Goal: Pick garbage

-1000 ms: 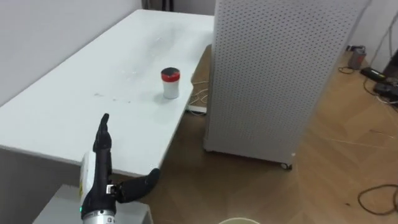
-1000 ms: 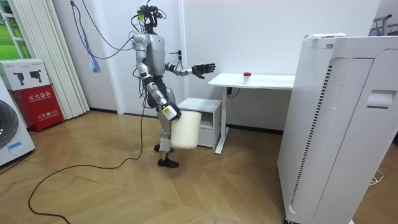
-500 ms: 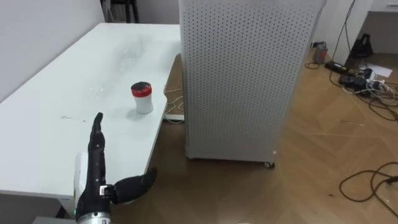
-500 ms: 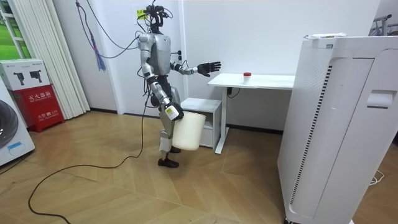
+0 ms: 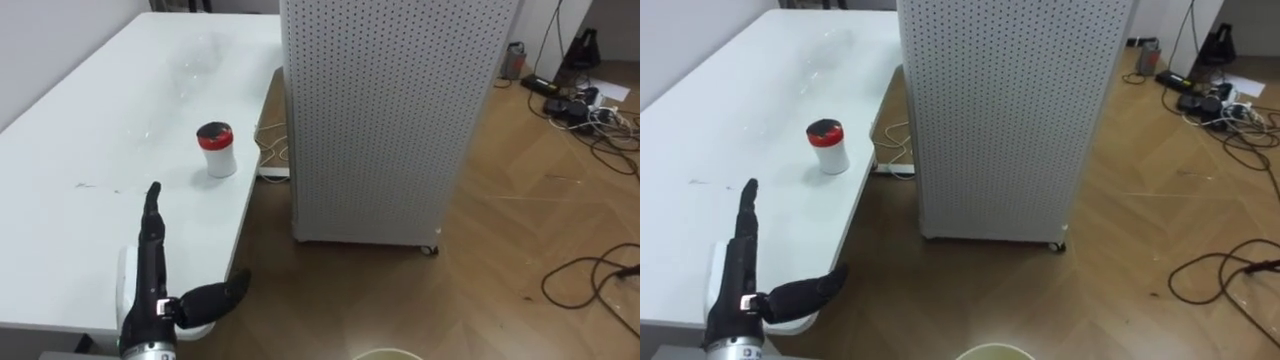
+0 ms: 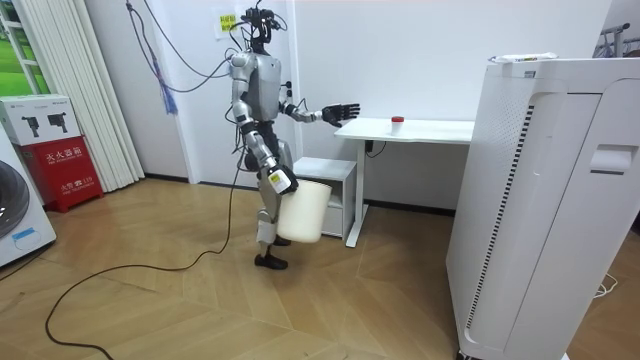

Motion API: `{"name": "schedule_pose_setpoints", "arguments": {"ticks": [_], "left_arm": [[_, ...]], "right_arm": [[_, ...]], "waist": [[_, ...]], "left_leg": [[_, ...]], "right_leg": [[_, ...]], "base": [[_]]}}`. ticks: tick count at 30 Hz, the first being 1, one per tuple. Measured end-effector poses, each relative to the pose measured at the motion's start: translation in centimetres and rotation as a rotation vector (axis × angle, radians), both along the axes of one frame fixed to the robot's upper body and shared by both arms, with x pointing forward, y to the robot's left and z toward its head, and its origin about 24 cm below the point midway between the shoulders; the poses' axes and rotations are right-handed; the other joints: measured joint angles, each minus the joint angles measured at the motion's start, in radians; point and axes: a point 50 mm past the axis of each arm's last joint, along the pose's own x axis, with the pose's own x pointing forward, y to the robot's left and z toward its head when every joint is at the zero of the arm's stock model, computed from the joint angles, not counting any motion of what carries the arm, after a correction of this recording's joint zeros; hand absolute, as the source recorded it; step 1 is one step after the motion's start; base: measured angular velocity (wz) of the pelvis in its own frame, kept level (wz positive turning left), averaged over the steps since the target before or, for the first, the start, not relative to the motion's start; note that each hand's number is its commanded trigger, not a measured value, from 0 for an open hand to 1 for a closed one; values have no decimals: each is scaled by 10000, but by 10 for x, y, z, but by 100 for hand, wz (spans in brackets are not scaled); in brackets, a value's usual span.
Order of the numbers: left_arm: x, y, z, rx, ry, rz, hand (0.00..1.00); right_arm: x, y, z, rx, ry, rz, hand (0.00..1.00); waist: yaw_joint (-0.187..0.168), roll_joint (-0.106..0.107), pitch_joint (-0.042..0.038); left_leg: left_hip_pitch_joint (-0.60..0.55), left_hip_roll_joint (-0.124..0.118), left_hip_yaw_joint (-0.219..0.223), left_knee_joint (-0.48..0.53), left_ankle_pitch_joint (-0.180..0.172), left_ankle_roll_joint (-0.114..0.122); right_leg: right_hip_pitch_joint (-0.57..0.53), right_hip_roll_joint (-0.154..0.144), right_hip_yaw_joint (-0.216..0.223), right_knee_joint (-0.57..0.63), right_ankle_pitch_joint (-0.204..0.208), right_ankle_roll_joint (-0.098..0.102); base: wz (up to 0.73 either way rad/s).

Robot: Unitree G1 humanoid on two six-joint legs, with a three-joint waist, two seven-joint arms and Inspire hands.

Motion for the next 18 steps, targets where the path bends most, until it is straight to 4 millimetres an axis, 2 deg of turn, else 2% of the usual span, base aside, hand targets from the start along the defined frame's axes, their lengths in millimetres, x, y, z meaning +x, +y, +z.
{"name": "schedule_pose_setpoints", "arguments": {"ticks": [1, 3, 5, 6, 7, 9, 10, 11, 12, 13, 15, 16, 17, 18], "left_arm": [[0, 0, 0, 28, 9, -17, 0], [-1, 0, -1, 150, 32, -41, 0], [-3, 0, -2, 157, 110, -38, 0], [-2, 0, -2, 157, 104, -42, 0], [-3, 0, -3, 131, 132, -32, 0], [-2, -3, -3, 104, 97, -98, 0], [-2, -2, -3, 94, 119, -74, 0], [-3, -2, -4, 91, 131, -44, 0], [-4, -1, -4, 105, 135, -10, 0], [-5, 2, -4, 153, 161, 110, 0], [-6, 6, -4, 298, 143, 243, 0], [-6, 6, -4, 320, 128, 249, 0], [-6, 7, -3, 319, 120, 302, 0], [-6, 8, -3, 325, 106, 339, 0]], "right_arm": [[-1, 0, 0, -53, 20, 85, 100], [-6, 0, -2, -88, 173, 106, 100], [-12, -1, -4, -139, 325, 9, 100], [-13, -1, -4, -149, 352, 14, 100], [-14, -1, -4, -158, 406, -30, 100], [-13, -3, -4, -239, 410, -134, 100], [-13, -4, -4, -268, 420, -148, 100], [-14, -5, -4, -293, 439, -155, 100], [-14, -5, -4, -351, 467, -178, 100], [-15, -4, -5, -314, 563, -175, 100], [-15, -2, -6, -261, 627, -150, 100], [-15, -5, -5, -320, 623, -193, 100], [-15, -6, -5, -324, 613, -259, 100], [-15, -6, -5, -318, 619, -264, 100]], "waist": [[114, -1, 1], [251, -28, 2], [332, 56, 17], [359, 61, 26], [332, 51, 34], [324, 20, 51], [479, -13, 69], [572, 13, 55], [722, 84, 23], [765, 130, -43], [724, -31, -120], [757, -67, -116], [782, -48, -104], [771, -71, -114]], "left_leg": [[-199, 67, 8, 560, -188, -41], [-518, 134, 16, 1653, -316, -129], [-1199, 246, -96, 3469, -292, -129], [-1439, 273, -118, 3889, -252, -132], [-1905, 162, -370, 4243, -315, -125], [-2745, -133, -504, 3799, -364, -12], [-3179, -326, -515, 3087, -236, -89], [-3374, -368, -527, 2522, -13, -144], [-3612, -382, -594, 1427, 779, -59], [-3601, -445, -614, 956, 1477, 11], [-3449, -651, -531, 827, 1768, 224], [-3380, -726, -499, 828, 1903, 325], [-3339, -804, -549, 966, 2035, 545], [-3310, -846, -540, 1022, 1982, 604]], "right_leg": [[-40, 36, -24, 115, -100, -41], [7, 49, -18, 388, -261, -113], [193, 60, 65, 688, -473, -224], [213, 100, 154, 832, -553, -259], [201, 187, 400, 991, -714, -293], [137, 185, 494, 1122, -900, -401], [136, 171, 653, 1221, -994, -373], [139, 166, 661, 1259, -1042, -374], [103, 159, 587, 1415, -1202, -348], [129, 54, 519, 1673, -1483, -202], [166, -200, 252, 1818, -1742, 5], [237, -388, -15, 1726, -1800, 88], [387, -495, -183, 1586, -1844, 160], [469, -543, -201, 1501, -1857, 182]], "base": [[-15], [-19], [-9], [7], [15], [9], [-22], [-44], [-37], [-25], [-2], [-11], [-17], [0]]}}
